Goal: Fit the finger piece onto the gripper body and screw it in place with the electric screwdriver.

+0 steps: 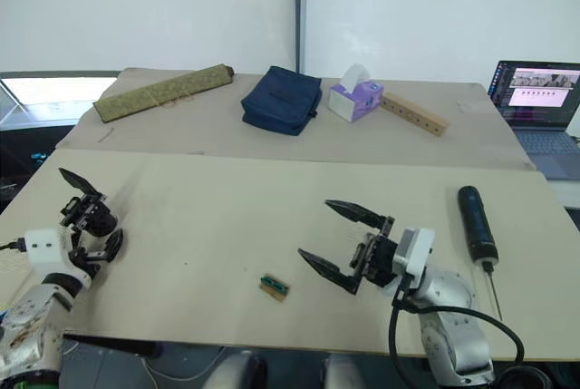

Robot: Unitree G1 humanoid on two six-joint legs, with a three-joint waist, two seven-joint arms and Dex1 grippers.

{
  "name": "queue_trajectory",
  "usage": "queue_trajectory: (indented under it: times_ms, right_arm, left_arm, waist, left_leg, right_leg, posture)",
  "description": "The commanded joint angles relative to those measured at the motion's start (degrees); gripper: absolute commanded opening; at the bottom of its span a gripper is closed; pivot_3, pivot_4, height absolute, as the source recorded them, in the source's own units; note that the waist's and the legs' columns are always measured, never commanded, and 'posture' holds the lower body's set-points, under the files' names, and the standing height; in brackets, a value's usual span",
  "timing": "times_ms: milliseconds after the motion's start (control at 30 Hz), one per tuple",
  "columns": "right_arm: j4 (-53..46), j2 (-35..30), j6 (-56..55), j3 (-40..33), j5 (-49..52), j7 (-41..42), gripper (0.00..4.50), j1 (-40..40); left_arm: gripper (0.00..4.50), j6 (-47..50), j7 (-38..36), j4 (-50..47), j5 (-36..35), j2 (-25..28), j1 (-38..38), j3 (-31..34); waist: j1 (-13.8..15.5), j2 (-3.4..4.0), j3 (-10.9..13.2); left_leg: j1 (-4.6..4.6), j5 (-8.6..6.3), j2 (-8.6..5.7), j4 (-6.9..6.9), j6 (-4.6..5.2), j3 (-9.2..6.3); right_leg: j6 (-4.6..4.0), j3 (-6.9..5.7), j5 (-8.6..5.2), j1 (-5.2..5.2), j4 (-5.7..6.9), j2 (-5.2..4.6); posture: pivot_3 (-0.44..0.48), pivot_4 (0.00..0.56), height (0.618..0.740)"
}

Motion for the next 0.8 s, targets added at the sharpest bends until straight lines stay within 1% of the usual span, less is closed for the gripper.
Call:
queue_trajectory:
  times_ms: [33,133,233,267,300,333,400,467,567,600,667,700,800]
  right_arm:
    - [-3.5,-0.8,1.3,-0.5,1.9,-1.0,4.44,-0.3]
    - [-4.5,-1.6,1.9,-0.5,1.8,-1.0,4.44,0.7]
    - [-5.1,-2.8,1.3,-0.2,1.0,0.3,4.50,2.1]
    - [-5.2,-3.3,0.8,-0.1,0.7,1.0,4.50,2.5]
    - [-5.1,-3.8,0.3,-0.1,0.5,1.6,4.50,2.9]
    - [-5.2,-4.2,-0.2,-0.2,0.2,2.1,4.50,3.3]
    - [-5.2,-4.6,-0.7,-0.6,0.0,2.6,4.50,3.9]
    - [-5.1,-5.4,-0.9,-1.7,0.3,2.8,4.50,4.9]
    - [-5.3,-6.7,-1.1,-3.5,0.9,3.0,4.50,6.5]
    - [-5.4,-7.4,-1.0,-4.5,1.3,3.3,4.50,7.3]
    - [-5.4,-8.5,-1.0,-6.7,2.0,4.0,4.50,9.3]
    - [-5.3,-8.9,-1.1,-7.4,2.1,4.3,4.50,10.1]
    - [-5.1,-9.7,-1.5,-8.4,2.2,5.8,4.50,11.8]
  left_arm:
    - [4.50,-3.1,0.1,4.4,2.5,1.0,-2.6,-1.2]
    - [4.50,-4.6,-0.6,7.6,3.0,1.4,-4.6,-2.0]
    - [3.64,-5.7,-1.2,9.5,3.0,1.6,-5.2,-2.2]
    - [3.22,-6.1,-1.8,10.0,2.7,1.5,-5.3,-2.1]
    - [2.65,-7.0,-2.1,10.2,2.7,1.4,-5.3,-2.2]
    - [2.33,-7.8,-2.8,10.1,2.2,1.1,-5.3,-2.1]
    - [2.35,-9.6,-3.9,9.5,1.4,0.4,-5.2,-2.1]
    - [2.35,-11.1,-7.1,5.5,-1.4,-1.4,-5.3,-2.7]
    - [2.35,-10.3,-9.7,-2.1,-3.5,-3.7,-4.8,-5.0]
    - [2.35,-9.3,-10.5,-6.1,-3.7,-4.5,-4.4,-7.1]
    - [2.35,-5.3,-11.1,-15.3,-4.0,-6.8,-4.2,-13.2]
    - [2.35,-3.5,-11.2,-18.3,-3.8,-7.7,-4.3,-15.8]
    - [2.35,-0.8,-12.3,-22.3,-0.5,-8.7,-5.1,-23.3]
  waist:
    - [0.2,0.01,0.0]
    - [0.3,0.08,0.0]
    - [0.4,0.15,-0.1]
    - [0.4,0.17,-0.1]
    - [0.4,0.18,-0.1]
    - [0.4,0.18,-0.1]
    - [0.4,0.18,-0.1]
    - [0.6,0.18,-0.1]
    - [1.2,0.12,-0.1]
    - [1.3,0.10,-0.1]
    - [1.6,0.05,0.0]
    - [1.8,0.03,0.0]
    - [1.4,0.03,0.0]
  left_leg:
    - [0.00,0.00,0.00,0.00,0.00,0.00]
    - [0.00,0.00,0.00,0.00,0.00,0.00]
    - [0.00,0.00,0.00,0.00,0.00,0.00]
    - [0.00,0.00,0.00,0.00,0.00,0.00]
    - [0.01,0.00,0.00,0.00,0.00,0.00]
    - [0.01,0.00,0.00,0.00,0.00,0.00]
    - [0.00,0.00,0.00,0.00,0.00,0.01]
    - [-0.02,0.00,0.00,0.00,0.00,0.01]
    - [-0.19,0.00,-0.05,0.02,0.00,0.01]
    - [-0.22,0.00,-0.06,0.03,0.00,0.01]
    - [-0.35,0.00,-0.07,0.04,0.00,-0.01]
    - [-0.46,0.00,-0.09,0.05,0.00,-0.02]
    - [-0.48,0.00,-0.12,0.06,0.00,0.02]
  right_leg:
    - [0.00,-0.01,0.00,0.00,0.00,-0.01]
    - [0.00,-0.01,0.00,0.00,0.00,-0.02]
    - [0.00,0.00,0.00,0.01,0.00,-0.04]
    - [0.00,0.00,0.00,0.01,0.00,-0.04]
    - [0.00,0.00,0.00,0.02,-0.01,-0.04]
    - [0.01,0.00,0.00,0.02,-0.01,-0.05]
    - [0.01,0.00,0.00,0.02,-0.01,-0.05]
    - [0.01,0.00,0.00,0.02,-0.02,-0.06]
    - [0.11,-0.02,0.05,-0.01,-0.12,-0.15]
    - [0.14,-0.02,0.07,-0.01,-0.15,-0.16]
    - [0.23,-0.02,0.12,-0.03,-0.30,-0.18]
    - [0.28,-0.03,0.16,-0.07,-0.35,-0.20]
    - [0.37,0.08,0.22,-0.07,-0.43,-0.22]
  posture:
    - [0.000,0.150,0.740]
    - [0.000,0.150,0.740]
    - [0.000,0.150,0.740]
    - [0.000,0.150,0.740]
    - [0.000,0.150,0.740]
    - [0.000,0.150,0.740]
    - [0.000,0.150,0.740]
    - [0.000,0.150,0.740]
    - [0.000,0.150,0.740]
    - [0.000,0.150,0.740]
    - [0.000,0.150,0.740]
    - [0.000,0.150,0.740]
    - [0.000,0.150,0.740]
